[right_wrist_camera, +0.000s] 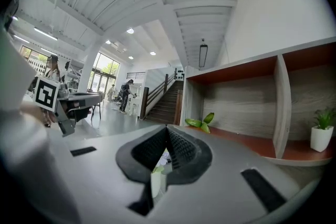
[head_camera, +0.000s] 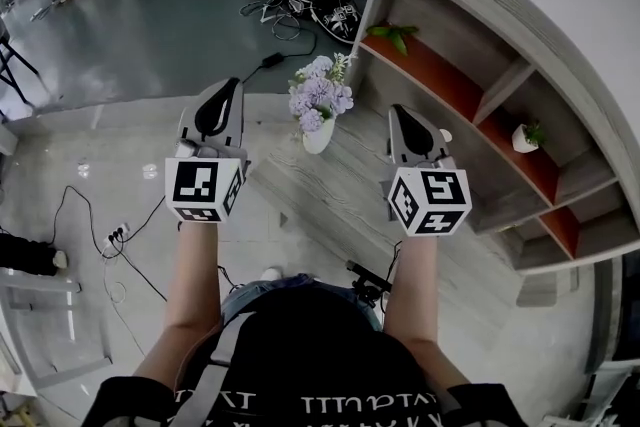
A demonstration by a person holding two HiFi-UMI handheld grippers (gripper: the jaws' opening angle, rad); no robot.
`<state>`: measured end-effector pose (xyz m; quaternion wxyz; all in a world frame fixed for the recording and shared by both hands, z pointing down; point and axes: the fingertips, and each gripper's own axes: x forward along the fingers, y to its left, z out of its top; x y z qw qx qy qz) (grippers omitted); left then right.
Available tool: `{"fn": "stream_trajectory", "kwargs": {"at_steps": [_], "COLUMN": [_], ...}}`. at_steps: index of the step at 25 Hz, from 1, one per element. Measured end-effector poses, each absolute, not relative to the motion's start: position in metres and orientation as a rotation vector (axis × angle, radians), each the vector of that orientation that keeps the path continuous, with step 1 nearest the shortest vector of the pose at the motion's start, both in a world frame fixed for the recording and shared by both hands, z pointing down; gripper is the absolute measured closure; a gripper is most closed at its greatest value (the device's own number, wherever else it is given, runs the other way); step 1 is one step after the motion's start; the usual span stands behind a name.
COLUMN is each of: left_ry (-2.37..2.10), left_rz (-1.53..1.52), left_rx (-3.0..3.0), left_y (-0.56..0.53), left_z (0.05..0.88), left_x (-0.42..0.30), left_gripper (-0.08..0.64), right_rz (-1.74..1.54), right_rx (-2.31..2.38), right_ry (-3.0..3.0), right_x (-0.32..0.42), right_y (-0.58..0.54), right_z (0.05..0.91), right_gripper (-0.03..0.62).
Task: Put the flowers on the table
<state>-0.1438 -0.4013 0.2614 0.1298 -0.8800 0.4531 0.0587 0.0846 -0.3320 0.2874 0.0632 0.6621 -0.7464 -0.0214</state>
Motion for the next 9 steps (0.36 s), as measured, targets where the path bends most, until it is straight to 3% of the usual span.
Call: {"fn": "stream_trajectory", "kwargs": {"at_steps": [9], "left_ry": [1.296], "left_rz": [0.217], "left_rx": [-2.576], "left_y": [-0.401], "left_z": [0.256], "left_x": [-0.137], "left_gripper": [0.549], "right_rz": [-0.076], "right_rx": [1.993], "right_ry": [-2.233], "right_x": [0.088], "right_y": [-0.321], "right_z": [0.293], "right_gripper": [0.578]}}
